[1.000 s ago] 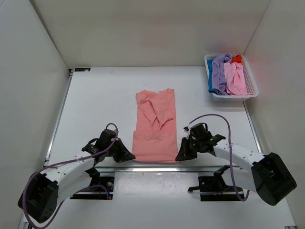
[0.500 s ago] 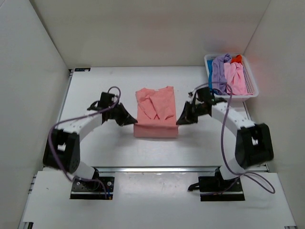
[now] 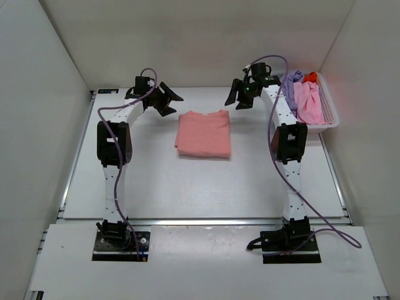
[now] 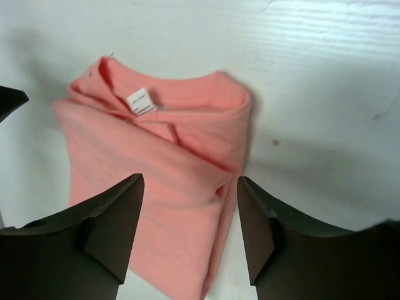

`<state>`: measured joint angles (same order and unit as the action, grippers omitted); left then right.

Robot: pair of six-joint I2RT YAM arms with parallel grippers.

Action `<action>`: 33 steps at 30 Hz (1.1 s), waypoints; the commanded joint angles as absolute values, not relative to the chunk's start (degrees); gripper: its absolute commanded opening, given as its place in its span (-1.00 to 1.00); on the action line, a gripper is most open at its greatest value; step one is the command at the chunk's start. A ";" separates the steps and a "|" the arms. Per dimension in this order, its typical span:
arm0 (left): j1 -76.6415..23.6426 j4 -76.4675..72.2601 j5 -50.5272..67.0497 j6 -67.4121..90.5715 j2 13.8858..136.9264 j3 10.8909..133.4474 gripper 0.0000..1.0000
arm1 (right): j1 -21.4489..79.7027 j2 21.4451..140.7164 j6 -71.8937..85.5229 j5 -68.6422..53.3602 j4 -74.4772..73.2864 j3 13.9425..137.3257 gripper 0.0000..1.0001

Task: Fold and stack the t-shirts
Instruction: Fold the long partially folded tshirt into a neat square, then put the neatly folded tshirt into the corner of the board with the left arm

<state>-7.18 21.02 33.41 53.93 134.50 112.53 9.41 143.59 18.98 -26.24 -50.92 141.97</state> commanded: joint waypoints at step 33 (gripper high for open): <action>-24.34 56.15 -12.04 28.22 138.50 118.46 0.08 | 3.17 104.55 11.95 -20.64 -54.25 116.53 0.14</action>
